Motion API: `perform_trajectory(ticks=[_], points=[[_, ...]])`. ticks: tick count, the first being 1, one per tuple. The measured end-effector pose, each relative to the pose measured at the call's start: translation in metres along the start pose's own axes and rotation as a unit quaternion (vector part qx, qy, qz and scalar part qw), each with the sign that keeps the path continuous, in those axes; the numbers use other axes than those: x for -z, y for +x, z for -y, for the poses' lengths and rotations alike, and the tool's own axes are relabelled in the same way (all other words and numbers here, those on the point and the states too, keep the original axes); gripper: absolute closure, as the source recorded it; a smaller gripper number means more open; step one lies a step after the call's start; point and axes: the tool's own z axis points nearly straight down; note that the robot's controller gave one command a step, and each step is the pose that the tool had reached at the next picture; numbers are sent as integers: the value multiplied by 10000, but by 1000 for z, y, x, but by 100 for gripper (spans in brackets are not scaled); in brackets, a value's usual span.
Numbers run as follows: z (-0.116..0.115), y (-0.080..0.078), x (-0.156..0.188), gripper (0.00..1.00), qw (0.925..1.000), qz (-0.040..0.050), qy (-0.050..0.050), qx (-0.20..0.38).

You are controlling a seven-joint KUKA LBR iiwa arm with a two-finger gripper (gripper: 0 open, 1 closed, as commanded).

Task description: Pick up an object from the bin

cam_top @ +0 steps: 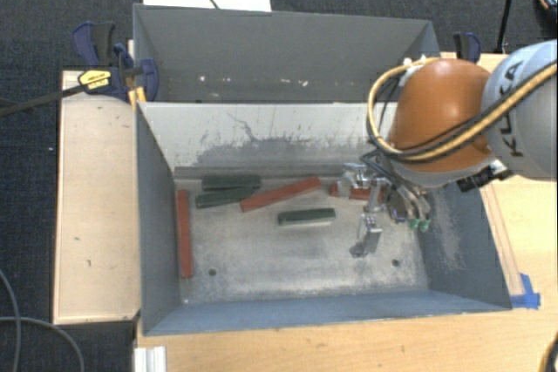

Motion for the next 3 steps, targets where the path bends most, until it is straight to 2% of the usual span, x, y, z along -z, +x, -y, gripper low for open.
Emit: perform_trajectory(ticks=[1, 2, 3], points=[[-19, -29, -95, 0, 9941, -1, -22, -1081], [-49, 20, -96, 0, 9993, -3, -26, 384], [-60, 21, -95, 0, 9991, -9, -21, -423]])
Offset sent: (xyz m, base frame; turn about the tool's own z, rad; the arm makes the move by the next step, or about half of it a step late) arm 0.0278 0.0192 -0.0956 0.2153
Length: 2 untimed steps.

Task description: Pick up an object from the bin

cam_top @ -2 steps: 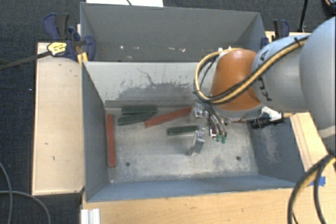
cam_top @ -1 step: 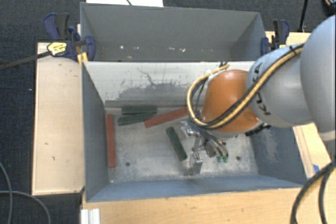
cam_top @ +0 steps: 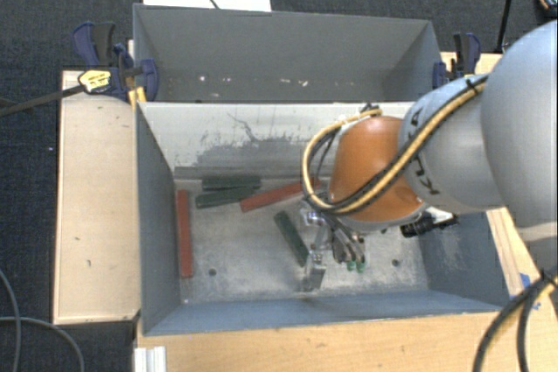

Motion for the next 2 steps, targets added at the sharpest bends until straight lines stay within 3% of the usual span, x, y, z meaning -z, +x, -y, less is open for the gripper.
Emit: perform_trajectory(ticks=[1, 2], points=[[0, 0, 0, 100, 10000, 2, -1, -18], [-2, 11, 169, 100, 9995, 65, -5, 324]])
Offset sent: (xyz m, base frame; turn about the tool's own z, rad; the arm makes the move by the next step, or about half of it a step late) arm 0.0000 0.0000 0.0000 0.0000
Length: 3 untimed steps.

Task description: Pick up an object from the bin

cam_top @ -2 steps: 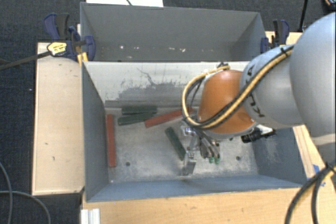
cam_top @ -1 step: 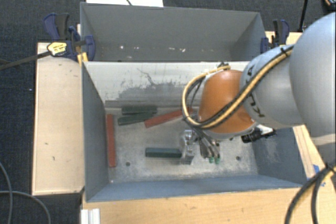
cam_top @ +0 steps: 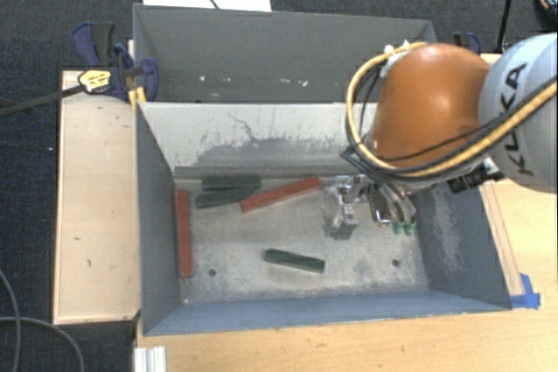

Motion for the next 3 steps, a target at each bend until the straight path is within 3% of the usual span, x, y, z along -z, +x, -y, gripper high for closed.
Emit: perform_trajectory(ticks=[1, 2, 3], points=[[0, 1, -4, 0, 10000, -40, 4, -8], [0, 1, -4, 100, 10000, -40, 2, -15], [0, 1, -4, 0, 10000, -40, 3, -17]])
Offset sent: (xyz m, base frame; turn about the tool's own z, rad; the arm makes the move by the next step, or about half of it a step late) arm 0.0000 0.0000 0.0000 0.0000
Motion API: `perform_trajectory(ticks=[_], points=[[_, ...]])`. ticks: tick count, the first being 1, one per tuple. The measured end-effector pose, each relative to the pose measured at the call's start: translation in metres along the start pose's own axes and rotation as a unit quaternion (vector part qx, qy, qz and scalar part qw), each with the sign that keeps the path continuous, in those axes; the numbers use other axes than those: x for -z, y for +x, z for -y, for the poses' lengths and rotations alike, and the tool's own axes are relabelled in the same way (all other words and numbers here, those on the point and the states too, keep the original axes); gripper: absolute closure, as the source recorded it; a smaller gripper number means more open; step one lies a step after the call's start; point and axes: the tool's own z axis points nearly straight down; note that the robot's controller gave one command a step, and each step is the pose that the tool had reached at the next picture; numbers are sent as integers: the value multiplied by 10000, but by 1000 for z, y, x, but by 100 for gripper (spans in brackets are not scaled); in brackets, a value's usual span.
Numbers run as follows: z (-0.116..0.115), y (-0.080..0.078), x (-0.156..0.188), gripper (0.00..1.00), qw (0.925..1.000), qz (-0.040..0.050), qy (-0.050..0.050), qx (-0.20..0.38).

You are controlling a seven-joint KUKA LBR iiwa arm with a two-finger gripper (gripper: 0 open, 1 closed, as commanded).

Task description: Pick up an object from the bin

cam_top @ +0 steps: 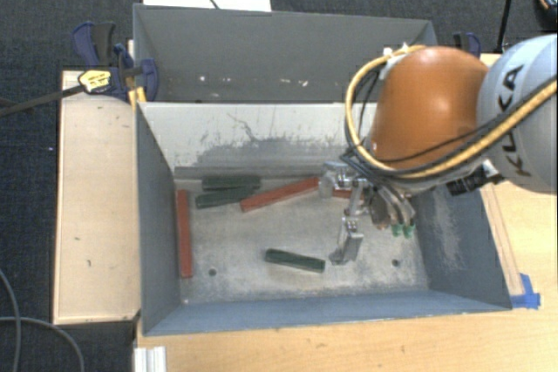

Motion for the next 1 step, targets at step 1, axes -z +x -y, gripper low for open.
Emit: perform_trajectory(ticks=[1], points=[[6, -16, -160, 0, 9454, -24, -5, 3259]])
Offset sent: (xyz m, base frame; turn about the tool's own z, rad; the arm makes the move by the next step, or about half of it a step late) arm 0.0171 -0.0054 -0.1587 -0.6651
